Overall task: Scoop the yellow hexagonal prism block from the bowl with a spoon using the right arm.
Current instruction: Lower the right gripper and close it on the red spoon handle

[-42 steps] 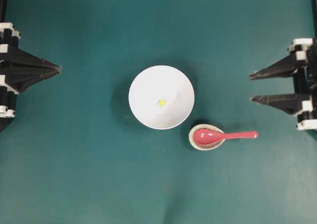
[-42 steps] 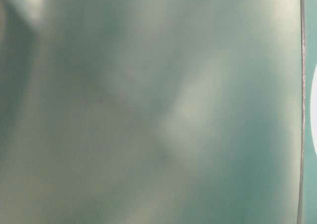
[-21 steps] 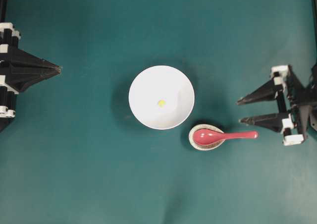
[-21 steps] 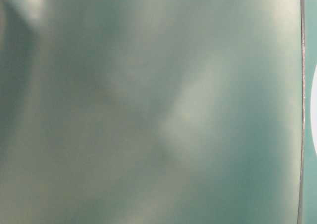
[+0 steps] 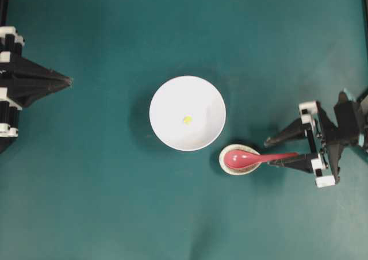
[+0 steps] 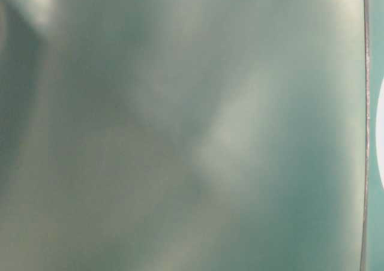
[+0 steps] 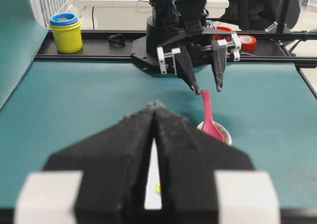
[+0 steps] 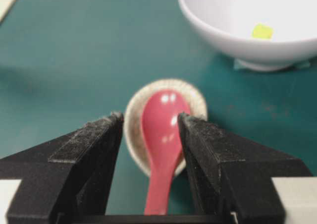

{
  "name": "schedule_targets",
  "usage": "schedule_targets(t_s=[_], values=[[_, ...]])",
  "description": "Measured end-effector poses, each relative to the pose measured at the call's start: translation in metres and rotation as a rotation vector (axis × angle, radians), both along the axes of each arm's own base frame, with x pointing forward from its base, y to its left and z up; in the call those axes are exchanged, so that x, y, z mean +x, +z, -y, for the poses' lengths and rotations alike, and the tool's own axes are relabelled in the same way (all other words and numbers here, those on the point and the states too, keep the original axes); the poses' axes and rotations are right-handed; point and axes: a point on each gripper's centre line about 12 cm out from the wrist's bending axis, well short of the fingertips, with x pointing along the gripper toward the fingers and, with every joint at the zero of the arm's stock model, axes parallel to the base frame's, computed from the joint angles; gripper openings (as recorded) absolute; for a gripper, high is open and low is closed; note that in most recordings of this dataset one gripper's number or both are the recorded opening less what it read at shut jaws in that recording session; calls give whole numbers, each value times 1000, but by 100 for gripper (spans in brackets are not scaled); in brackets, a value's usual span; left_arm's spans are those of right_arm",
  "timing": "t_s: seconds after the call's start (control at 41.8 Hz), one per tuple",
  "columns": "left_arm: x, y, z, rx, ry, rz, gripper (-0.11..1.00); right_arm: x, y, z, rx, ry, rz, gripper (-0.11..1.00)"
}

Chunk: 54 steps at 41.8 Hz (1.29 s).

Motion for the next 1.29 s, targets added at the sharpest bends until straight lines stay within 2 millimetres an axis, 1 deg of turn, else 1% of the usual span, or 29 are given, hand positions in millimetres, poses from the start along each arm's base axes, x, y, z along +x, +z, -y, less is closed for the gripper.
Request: schedule_targets(t_s=[0.144, 0.335, 0.67, 0.981, 1.292], values=[[0, 0, 0, 0, 0, 0, 0, -2, -13, -5, -13, 7, -42, 55], [0, -1, 0, 0, 0, -3, 0, -1, -25, -9, -33, 15, -86, 55], [1, -1, 0, 1, 0, -5, 0, 2, -42, -5, -77, -24, -144, 55], [1, -1, 0, 3, 0, -6, 0, 6, -44, -4, -103, -35, -144, 55], [2, -2, 0, 3, 0, -11, 0, 6, -44, -7, -106, -23, -143, 48]])
